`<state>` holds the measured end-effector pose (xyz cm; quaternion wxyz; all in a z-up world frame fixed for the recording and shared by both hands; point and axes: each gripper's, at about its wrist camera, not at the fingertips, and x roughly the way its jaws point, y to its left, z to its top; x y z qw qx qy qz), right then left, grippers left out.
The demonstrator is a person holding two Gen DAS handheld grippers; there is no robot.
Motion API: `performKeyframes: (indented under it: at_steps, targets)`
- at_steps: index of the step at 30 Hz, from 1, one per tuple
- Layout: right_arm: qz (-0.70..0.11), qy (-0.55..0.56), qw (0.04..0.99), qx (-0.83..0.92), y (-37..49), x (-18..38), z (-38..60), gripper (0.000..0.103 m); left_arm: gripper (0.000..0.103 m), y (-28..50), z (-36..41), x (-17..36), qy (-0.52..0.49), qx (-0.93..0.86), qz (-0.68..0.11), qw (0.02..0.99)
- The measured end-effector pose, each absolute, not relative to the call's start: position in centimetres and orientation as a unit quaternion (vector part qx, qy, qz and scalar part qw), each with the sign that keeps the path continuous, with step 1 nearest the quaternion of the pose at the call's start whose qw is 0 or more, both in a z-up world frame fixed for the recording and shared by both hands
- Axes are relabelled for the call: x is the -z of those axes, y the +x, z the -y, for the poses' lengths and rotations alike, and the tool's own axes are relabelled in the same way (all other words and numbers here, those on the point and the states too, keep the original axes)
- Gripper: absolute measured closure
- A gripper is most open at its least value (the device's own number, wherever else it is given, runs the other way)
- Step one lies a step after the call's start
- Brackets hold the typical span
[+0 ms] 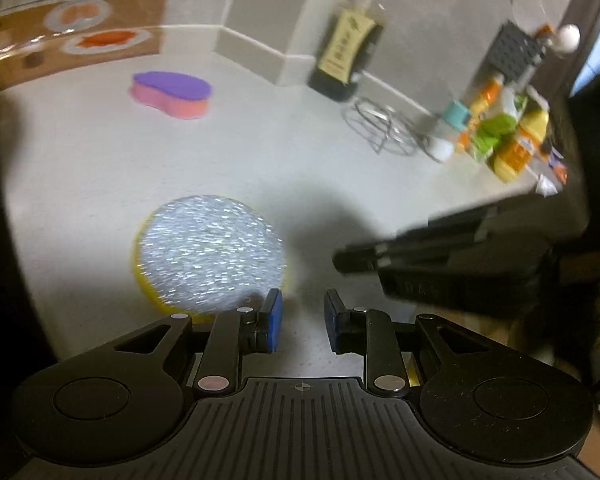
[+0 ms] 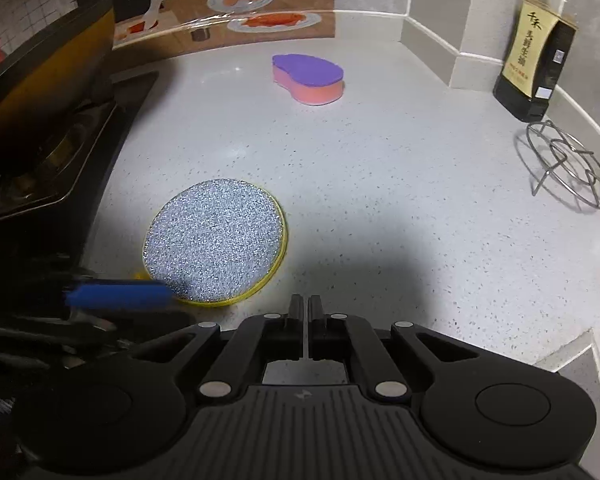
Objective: Collect trash
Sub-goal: 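Move the right tool toward the purple-and-pink sponge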
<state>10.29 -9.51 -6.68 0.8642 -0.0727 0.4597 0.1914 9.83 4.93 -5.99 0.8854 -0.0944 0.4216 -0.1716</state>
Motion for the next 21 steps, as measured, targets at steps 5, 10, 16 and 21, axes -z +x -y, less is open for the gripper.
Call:
performKeyframes:
  at_steps: [5,10,16,21]
  targets:
    - [-0.429,-0.084,0.882,-0.174,12.5,4.7,9.8,0.05,0.077,10.9,-4.7,7.3,-0.086,0.16,-0.445,0.877]
    - [-0.373,-0.096,0.907,-0.172,18.4,2.1,8.8,0.035,0.077,10.8,-6.6,6.8,-0.13,0.169,-0.429,0.878]
    - [-0.365,-0.118,0.903,-0.192,27.9,2.5,3.6,0.032,0.077,10.0,-9.7,4.6,-0.176,0.158,-0.392,0.889]
    - [-0.378,-0.121,0.895,-0.205,33.9,4.6,-1.0,0.032,0.077,9.5,-11.2,4.2,-0.192,0.133,-0.385,0.893]
